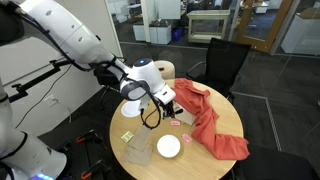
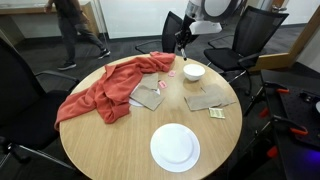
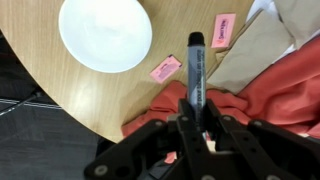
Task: Remove the black marker from the white bowl and put it on the table
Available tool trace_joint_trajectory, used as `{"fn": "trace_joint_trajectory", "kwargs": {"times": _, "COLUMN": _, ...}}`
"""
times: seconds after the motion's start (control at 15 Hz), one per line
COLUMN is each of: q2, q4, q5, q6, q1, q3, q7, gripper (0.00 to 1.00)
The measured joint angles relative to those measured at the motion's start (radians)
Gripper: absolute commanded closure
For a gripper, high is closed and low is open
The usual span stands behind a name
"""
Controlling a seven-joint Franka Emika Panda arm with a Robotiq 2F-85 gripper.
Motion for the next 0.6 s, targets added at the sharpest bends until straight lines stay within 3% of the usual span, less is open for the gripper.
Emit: {"fn": "trace_joint_trajectory", "kwargs": {"times": 0.6, "q2": -0.043, "q4": -0.046, "q5": 0.023, "q6": -0.054, "q1": 0.010, "q3": 0.219, "q7": -0.015, "gripper": 0.95}}
